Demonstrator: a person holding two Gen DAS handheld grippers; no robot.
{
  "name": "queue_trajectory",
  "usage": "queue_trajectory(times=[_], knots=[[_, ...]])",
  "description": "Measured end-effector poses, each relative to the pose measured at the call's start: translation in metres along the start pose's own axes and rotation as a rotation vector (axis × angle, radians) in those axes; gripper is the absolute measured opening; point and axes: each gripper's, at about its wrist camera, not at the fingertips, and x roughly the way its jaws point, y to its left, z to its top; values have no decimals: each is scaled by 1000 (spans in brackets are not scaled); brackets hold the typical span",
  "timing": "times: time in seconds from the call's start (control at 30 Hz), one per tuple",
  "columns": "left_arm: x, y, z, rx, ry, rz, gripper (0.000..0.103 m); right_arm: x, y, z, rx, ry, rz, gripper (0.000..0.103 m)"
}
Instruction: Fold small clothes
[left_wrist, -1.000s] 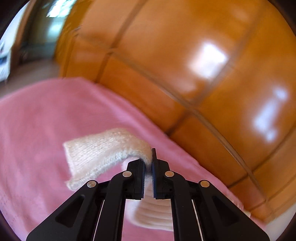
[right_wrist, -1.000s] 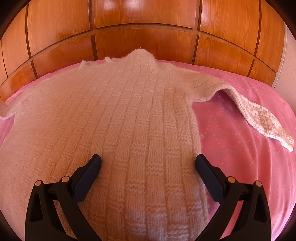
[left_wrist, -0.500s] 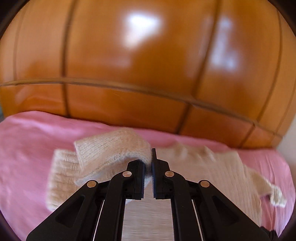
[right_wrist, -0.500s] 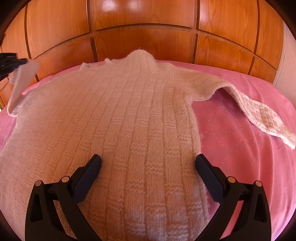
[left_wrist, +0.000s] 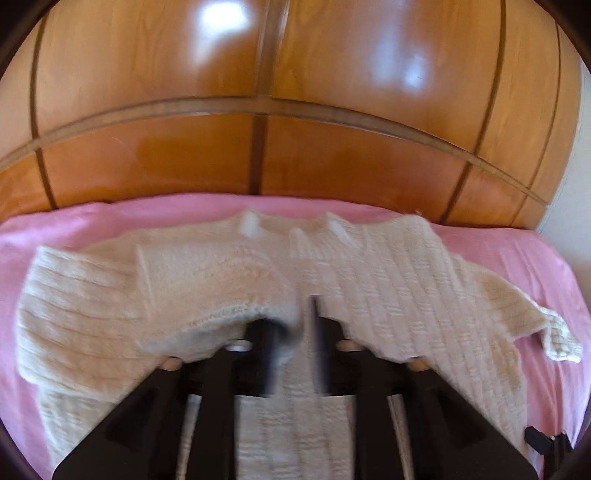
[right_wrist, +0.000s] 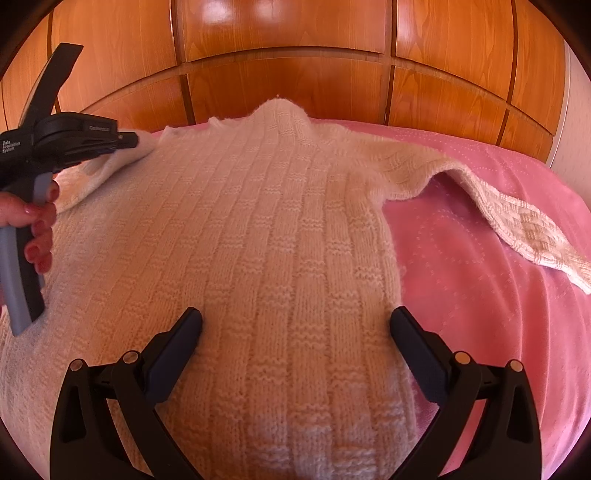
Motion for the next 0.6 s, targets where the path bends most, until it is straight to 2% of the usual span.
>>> queue_trajectory(times=[0.03, 0.07, 0.13, 0.2, 0.33, 0.43, 0.47, 0.5, 0.57, 0.6], knots=[[0, -2, -2, 5, 13, -14, 81, 0, 0, 0, 0, 0, 0, 101], [-5, 0, -7, 5, 8, -10, 87, 0, 0, 0, 0, 0, 0, 101], [-16, 4, -15, -4, -24, -22, 87, 0, 0, 0, 0, 0, 0, 101], [-27, 13, -23, -22, -21, -29, 87, 0, 0, 0, 0, 0, 0, 101], [-60, 45, -37, -80, -89, 13, 87, 0, 0, 0, 0, 0, 0, 101], [-84, 76, -48, -141, -163, 126, 87, 0, 0, 0, 0, 0, -1, 101], [-89, 86, -50, -157, -178, 178, 87, 0, 0, 0, -1, 0, -2, 101], [-93, 98, -53, -175, -187, 270, 90, 0, 0, 0, -1, 0, -2, 101], [-91, 117, -59, -207, -168, 396, 91, 0, 1, 0, -4, -1, -7, 101], [-86, 130, -65, -251, -134, 420, 91, 0, 2, 0, -9, -2, -15, 101]])
